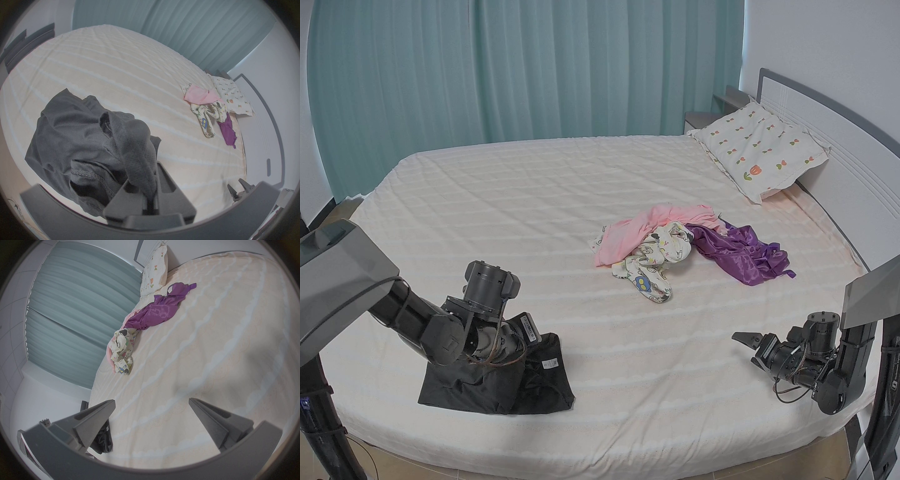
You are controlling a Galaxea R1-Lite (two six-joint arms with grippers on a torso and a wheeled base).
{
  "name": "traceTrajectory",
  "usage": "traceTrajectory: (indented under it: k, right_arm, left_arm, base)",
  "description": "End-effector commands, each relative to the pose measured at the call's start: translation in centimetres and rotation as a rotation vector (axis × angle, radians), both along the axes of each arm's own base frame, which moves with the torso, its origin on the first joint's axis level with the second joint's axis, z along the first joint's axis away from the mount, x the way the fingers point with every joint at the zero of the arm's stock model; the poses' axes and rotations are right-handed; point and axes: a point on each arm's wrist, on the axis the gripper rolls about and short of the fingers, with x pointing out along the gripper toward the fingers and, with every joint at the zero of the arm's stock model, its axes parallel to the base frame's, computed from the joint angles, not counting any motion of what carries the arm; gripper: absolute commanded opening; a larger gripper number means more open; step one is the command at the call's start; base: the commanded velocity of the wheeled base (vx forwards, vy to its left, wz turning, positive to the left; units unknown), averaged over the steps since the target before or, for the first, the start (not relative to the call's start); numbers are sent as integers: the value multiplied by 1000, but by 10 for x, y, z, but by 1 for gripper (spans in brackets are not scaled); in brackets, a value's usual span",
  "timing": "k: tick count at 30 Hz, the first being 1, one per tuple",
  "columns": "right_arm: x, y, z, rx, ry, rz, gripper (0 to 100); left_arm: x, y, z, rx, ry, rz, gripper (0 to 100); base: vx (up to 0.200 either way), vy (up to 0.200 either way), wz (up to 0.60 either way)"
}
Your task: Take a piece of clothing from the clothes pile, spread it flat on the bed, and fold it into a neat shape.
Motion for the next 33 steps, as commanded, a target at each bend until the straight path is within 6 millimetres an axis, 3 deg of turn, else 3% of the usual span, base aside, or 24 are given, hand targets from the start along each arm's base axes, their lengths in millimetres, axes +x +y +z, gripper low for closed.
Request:
traceTrajectory:
  k: [1,3,4,12,20,25,29,33]
  right_arm:
    - [0,1,-1,1,-4,2,100]
    - [0,1,-1,0,-5,3,100]
    - [0,1,-1,0,-5,3,100]
    - [1,1,-3,-4,2,4,100]
    - [1,1,-4,-4,3,4,100]
    - [0,1,-4,-2,7,5,100]
    - [-5,6,-3,21,24,11,100]
    - [-6,12,-4,35,35,24,100]
  left_arm:
    - [12,-9,-22,43,27,20,0]
    - [13,-10,-23,34,26,27,0]
    - [14,-10,-22,27,21,36,100]
    - [16,-22,-8,-79,-3,68,100]
    - [2,-19,41,-314,-25,28,100]
    - [-1,3,32,-292,4,83,100]
    - [-13,38,20,-275,55,174,100]
    - [-27,55,5,-269,93,215,100]
  base:
    - [0,0,0]
    - [0,0,0]
    - [0,0,0]
    - [0,0,0]
    - [0,0,0]
    - [0,0,0]
    - [0,0,0]
    - [-50,0,0]
